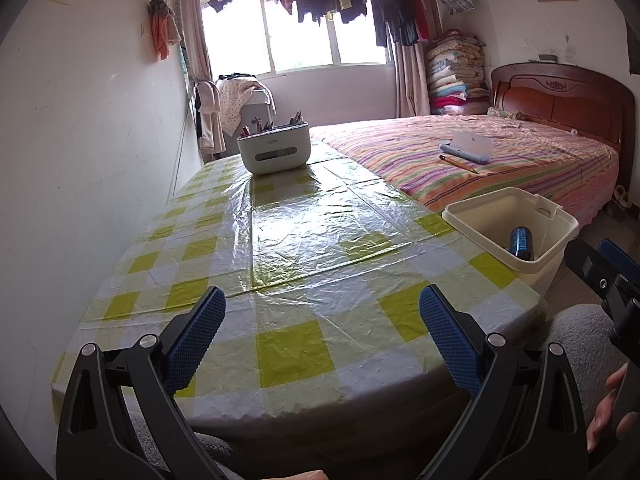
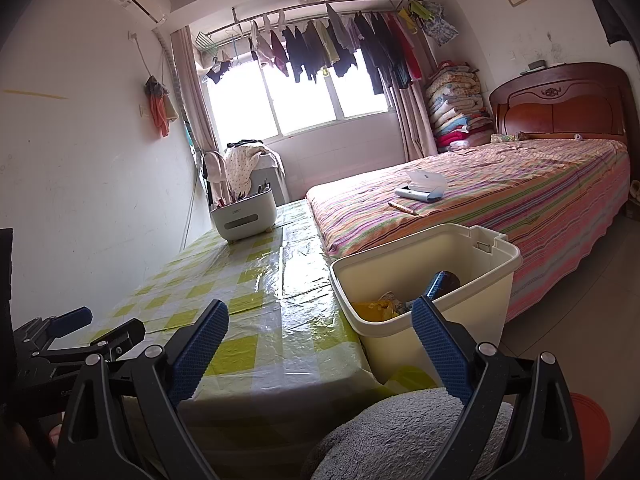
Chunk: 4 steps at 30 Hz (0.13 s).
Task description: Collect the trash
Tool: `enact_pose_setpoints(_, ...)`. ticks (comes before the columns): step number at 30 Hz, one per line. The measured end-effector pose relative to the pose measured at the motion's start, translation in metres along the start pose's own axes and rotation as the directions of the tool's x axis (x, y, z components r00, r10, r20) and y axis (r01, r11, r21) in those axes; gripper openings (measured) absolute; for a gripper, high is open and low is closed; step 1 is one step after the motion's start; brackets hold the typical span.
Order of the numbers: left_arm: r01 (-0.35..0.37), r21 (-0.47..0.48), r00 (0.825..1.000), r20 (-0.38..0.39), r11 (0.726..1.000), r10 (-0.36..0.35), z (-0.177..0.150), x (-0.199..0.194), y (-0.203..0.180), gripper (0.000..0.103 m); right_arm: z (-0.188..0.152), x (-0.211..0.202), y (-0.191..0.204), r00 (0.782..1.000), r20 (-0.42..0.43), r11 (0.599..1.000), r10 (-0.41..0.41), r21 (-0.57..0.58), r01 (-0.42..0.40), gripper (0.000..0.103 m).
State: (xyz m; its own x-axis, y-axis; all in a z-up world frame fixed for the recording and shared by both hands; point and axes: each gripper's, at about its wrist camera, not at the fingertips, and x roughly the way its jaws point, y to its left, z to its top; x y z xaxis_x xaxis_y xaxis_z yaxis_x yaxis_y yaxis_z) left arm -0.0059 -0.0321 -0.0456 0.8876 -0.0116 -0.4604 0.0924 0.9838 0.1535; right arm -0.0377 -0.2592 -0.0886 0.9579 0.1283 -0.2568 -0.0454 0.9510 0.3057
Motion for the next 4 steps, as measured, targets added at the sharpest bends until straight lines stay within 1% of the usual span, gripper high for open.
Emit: enact_pose_setpoints(4,-0.001,-0.006,1.000,0.001,1.000,0.001,-0.0001,0.0000,0.0007,0.096,0.0000,0.0001,-0.0001,1.000,0.000,1.000,0.000,-0.001,0.000,0.090)
